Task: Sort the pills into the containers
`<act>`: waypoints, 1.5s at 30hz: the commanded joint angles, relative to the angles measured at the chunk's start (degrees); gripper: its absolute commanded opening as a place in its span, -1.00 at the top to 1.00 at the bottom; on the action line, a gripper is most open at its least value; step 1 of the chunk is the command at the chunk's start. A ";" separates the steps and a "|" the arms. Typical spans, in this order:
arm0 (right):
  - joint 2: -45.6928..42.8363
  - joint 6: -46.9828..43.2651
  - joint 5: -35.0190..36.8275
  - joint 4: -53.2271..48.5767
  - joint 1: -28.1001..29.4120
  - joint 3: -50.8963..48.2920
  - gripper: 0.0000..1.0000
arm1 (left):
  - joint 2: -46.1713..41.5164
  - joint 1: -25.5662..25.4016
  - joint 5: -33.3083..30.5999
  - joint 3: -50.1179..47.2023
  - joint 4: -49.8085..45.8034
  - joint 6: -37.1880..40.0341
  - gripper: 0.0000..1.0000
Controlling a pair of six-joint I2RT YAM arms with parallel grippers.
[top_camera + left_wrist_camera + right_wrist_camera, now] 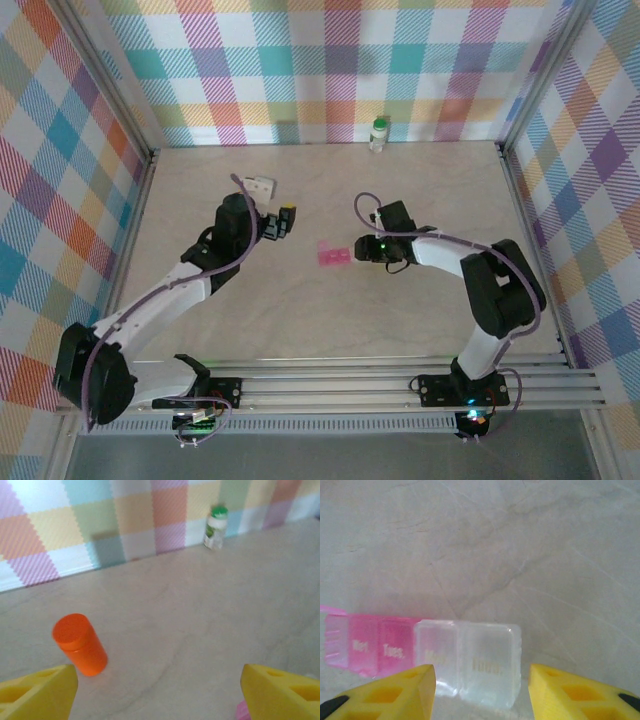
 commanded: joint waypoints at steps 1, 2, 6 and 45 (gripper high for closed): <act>-5.05 -0.17 2.36 -1.69 -0.26 1.03 -0.07 | -3.91 -1.20 -6.89 -3.02 -2.88 -4.51 -0.69; -5.86 -1.01 3.63 -2.95 -0.27 1.88 -0.09 | -5.03 -1.34 -7.63 -3.74 -3.60 -5.24 -0.69; -8.90 -3.86 7.81 -7.64 -0.21 5.67 -0.16 | -9.42 -1.43 -9.10 -6.16 -4.27 -6.86 -0.69; -33.36 -13.78 -5.59 20.26 -0.18 -16.03 -0.63 | 37.15 13.61 -12.21 32.45 -22.94 -25.99 -0.99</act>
